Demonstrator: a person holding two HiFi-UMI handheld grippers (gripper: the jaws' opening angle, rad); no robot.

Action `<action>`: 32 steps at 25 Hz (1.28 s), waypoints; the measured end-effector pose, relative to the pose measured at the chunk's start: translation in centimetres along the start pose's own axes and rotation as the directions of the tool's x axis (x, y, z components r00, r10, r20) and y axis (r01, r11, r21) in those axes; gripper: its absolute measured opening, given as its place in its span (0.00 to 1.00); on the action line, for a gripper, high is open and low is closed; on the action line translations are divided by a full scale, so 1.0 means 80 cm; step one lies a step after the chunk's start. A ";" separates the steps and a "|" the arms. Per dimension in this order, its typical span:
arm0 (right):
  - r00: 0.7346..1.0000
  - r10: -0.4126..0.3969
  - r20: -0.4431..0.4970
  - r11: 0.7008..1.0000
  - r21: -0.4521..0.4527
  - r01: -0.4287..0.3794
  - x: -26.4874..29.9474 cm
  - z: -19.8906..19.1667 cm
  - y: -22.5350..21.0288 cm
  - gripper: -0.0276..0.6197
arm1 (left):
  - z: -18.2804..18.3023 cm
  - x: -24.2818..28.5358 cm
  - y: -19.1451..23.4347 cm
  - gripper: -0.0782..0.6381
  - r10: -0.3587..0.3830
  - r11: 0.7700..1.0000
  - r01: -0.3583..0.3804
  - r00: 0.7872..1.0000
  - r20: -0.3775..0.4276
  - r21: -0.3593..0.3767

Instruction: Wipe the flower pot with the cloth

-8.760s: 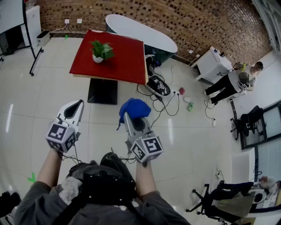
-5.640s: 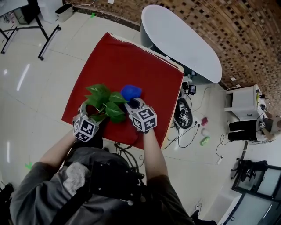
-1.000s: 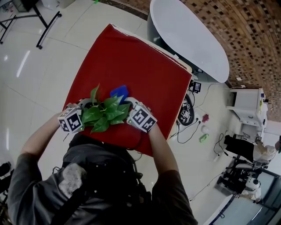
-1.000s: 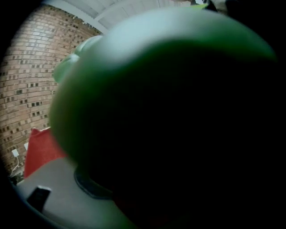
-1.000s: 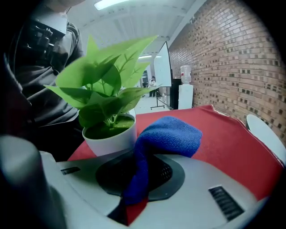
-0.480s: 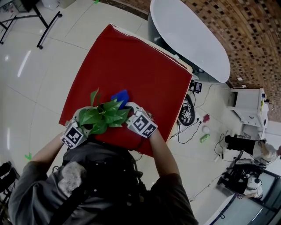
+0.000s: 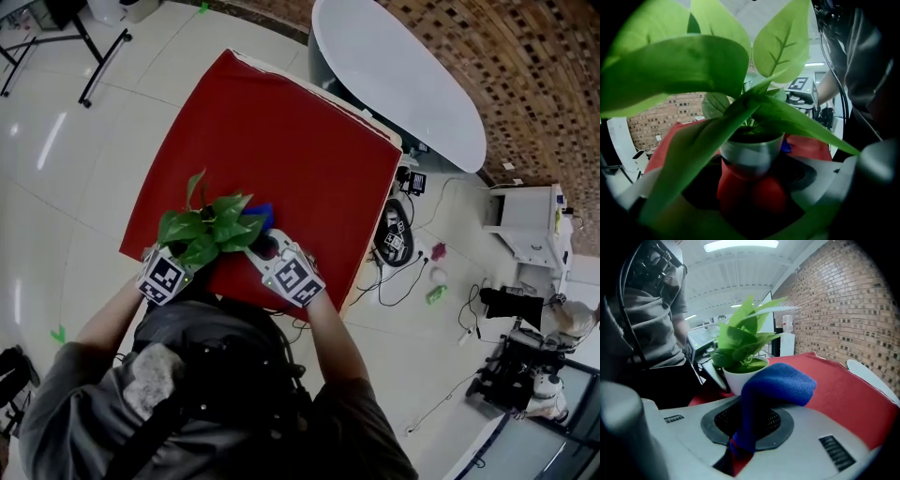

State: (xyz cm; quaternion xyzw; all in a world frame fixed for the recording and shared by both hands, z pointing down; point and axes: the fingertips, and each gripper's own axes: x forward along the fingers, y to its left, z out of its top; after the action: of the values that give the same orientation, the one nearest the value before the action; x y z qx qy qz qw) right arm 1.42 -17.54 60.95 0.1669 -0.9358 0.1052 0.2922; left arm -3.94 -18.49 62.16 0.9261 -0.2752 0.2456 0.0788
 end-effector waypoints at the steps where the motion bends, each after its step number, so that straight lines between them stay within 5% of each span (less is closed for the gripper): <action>1: 1.000 0.003 0.007 1.000 0.004 -0.003 -0.002 -0.001 0.009 0.17 | 0.000 0.000 0.002 0.69 0.008 1.000 -0.008 1.000 0.003 -0.004; 15: 0.984 -0.120 0.133 0.983 0.151 0.100 -0.075 -0.028 0.063 0.17 | 0.011 0.003 -0.032 0.69 0.135 0.991 -0.134 0.990 0.050 -0.024; 23: 0.918 -0.307 0.251 0.918 0.332 0.216 -0.150 -0.044 0.045 0.17 | 0.005 -0.053 -0.056 0.70 0.276 0.957 -0.266 0.959 0.070 -0.117; 25: 0.895 -0.352 0.272 0.905 0.344 0.251 -0.170 -0.039 0.037 0.16 | 0.005 -0.074 -0.051 0.69 0.340 0.922 -0.316 0.937 0.078 -0.225; 29: 0.834 -0.447 0.322 0.869 0.379 0.319 -0.224 -0.021 0.028 0.16 | -0.004 -0.146 -0.041 0.64 0.519 0.761 -0.427 0.853 0.062 -0.489; 30: 0.818 -0.467 0.336 0.859 0.390 0.331 -0.238 -0.018 0.026 0.16 | 0.001 -0.162 -0.043 0.56 0.546 0.746 -0.448 0.835 0.067 -0.492; 32: 0.791 -0.499 0.354 0.845 0.403 0.353 -0.264 -0.015 0.024 0.16 | 0.021 -0.186 -0.052 0.43 0.568 0.761 -0.477 0.817 0.098 -0.440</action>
State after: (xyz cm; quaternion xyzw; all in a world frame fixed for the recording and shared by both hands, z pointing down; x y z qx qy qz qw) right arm 17.65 -10.15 49.42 0.4402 -0.8847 0.1429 0.0558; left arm -11.79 -8.45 53.26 0.7974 -0.5747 0.0901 0.1605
